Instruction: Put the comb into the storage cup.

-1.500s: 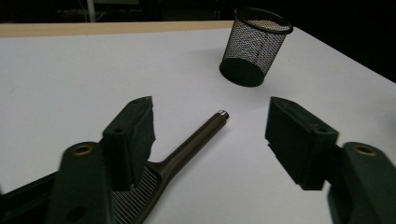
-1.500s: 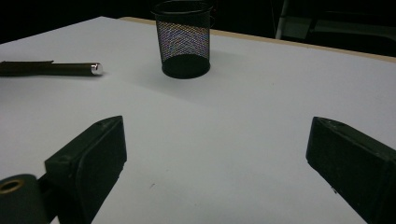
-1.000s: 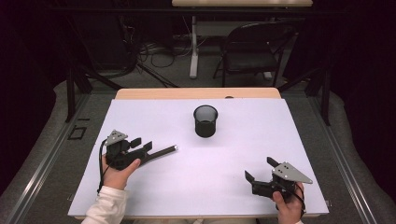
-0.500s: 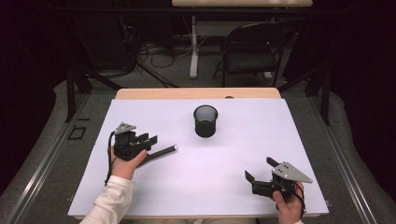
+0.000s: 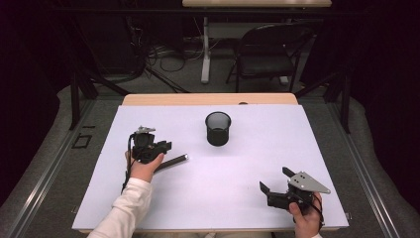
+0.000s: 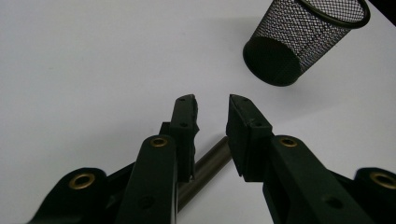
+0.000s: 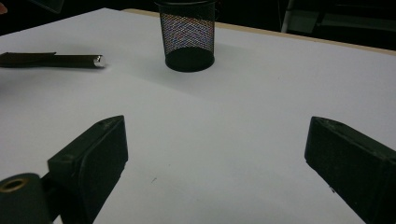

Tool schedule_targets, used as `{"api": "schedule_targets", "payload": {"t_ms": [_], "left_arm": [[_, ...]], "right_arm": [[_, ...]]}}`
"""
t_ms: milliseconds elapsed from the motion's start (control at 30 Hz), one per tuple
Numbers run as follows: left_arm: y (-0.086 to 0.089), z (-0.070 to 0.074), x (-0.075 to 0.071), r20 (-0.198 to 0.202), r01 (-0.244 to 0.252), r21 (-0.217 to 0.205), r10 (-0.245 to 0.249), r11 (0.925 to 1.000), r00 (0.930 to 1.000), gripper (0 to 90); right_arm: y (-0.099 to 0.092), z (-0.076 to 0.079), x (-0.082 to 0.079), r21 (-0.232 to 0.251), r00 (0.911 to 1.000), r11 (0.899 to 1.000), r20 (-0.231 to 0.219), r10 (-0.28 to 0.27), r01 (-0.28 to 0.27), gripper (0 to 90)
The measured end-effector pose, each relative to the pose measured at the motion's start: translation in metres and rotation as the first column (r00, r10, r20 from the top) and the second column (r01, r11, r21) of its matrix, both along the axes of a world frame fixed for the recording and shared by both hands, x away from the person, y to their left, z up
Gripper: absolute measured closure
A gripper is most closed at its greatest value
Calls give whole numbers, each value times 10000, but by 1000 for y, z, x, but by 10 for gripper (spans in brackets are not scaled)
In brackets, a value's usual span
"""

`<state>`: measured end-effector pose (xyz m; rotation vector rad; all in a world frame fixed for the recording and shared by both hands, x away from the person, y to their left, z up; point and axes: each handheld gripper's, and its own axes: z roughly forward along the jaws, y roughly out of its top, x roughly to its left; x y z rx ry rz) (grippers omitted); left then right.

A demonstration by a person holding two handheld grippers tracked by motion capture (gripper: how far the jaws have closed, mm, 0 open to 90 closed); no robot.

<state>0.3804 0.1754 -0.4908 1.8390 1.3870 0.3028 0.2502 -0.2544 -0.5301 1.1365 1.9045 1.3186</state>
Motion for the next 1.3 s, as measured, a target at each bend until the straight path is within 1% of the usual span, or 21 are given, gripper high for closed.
{"api": "schedule_targets", "payload": {"t_ms": [100, 133, 167, 233, 300, 500, 633, 767, 867, 1000, 1133, 1167, 1300], "left_arm": [[-3, -2, 2, -75, -2, 15, 3, 10000, 10000, 756], [-4, -3, 4, -109, -19, 16, 19, 10000, 9999, 787], [-5, -4, 5, -149, -46, -32, 46, 10000, 9999, 787], [-6, -6, 7, -286, -17, -145, 13, 9999, 9996, 818], [-8, -8, 9, -382, -3, -156, -3, 9999, 9993, 845], [-12, -16, 15, -712, 10, -44, -13, 10000, 9975, 899], [-14, -19, 18, -818, 1, -5, -2, 10000, 9966, 900], [-18, -25, 21, -1035, 6, -11, -8, 10000, 9946, 900], [-20, -30, 23, -1199, -2, 81, 12, 10000, 9928, 900], [-23, -34, 25, -1305, -51, 137, 69, 9999, 9914, 900], [-25, -38, 27, -1464, -9, 200, 38, 9998, 9892, 900], [-26, -39, 27, -1440, -41, 209, 71, 9998, 9896, 900], [-29, -44, 28, -1574, 2, 262, 39, 9997, 9875, 900]], "right_arm": [[0, 0, 0, -25, 10000, 10000, -22, -2, 2, 59], [0, 0, 0, -30, 10000, 10000, -18, 13, -13, 59], [0, 0, 0, -30, 10000, 10000, -18, 13, -13, 59], [0, 0, 0, -41, 10000, 10000, -17, 22, -22, 59], [0, 0, 1, -99, 10000, 9999, -40, 66, -67, 59], [0, 0, 1, -148, 9999, 9998, -116, 110, -112, 59], [0, 0, 1, -151, 9998, 9998, -126, 141, -143, 59], [1, -1, 1, -152, 9998, 9997, -137, 166, -168, 59], [1, -1, 1, -175, 9997, 9997, -137, 180, -183, 59], [1, 0, 1, -169, 9997, 9997, -168, 194, -197, 59], [1, 0, 1, -204, 9997, 9995, -147, 217, -220, 59], [1, 0, 1, -201, 9997, 9996, -146, 217, -220, 59], [1, -1, 1, -194, 9996, 9995, -146, 242, -245, 59]]}}
